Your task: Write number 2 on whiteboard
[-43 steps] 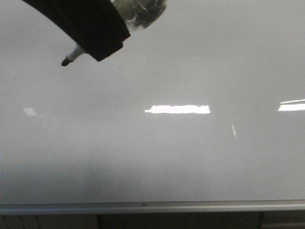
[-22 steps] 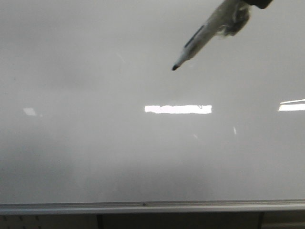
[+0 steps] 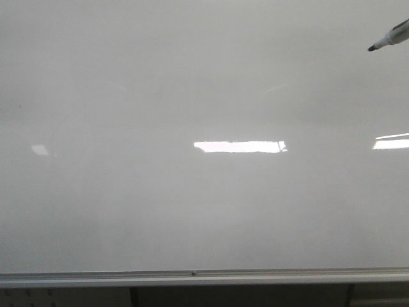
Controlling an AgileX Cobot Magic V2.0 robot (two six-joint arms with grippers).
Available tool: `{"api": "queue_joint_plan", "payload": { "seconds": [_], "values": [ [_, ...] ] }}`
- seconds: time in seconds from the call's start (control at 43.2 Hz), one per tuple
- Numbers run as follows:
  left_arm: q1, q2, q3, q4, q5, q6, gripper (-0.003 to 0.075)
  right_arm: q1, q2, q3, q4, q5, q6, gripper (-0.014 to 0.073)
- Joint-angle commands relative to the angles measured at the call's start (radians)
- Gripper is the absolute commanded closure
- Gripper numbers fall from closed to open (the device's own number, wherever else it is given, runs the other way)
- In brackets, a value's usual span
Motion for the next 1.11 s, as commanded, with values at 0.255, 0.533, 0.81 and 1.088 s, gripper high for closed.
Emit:
{"api": "queue_joint_plan", "payload": {
  "seconds": [0.255,0.533,0.81,1.088],
  "values": [
    [0.062,-0.013,0.031,0.028,-0.097,-0.108,0.0246,-0.007,-0.121,0.2,0.055,-0.362,-0.006,0.0559],
    [-0.234,-0.013,0.041,0.354,-0.108,-0.345,0.0281,-0.007,-0.013,0.149,0.055,-0.314,-0.006,0.0559],
    [-0.251,-0.048,0.124,0.449,-0.214,-0.492,0.0282,0.041,0.094,0.077,0.053,-0.337,-0.052,0.0559],
    [-0.251,-0.034,0.128,0.449,-0.215,-0.492,0.0282,0.037,0.214,0.056,0.035,-0.64,-0.053,0.0559]
  ]
}}
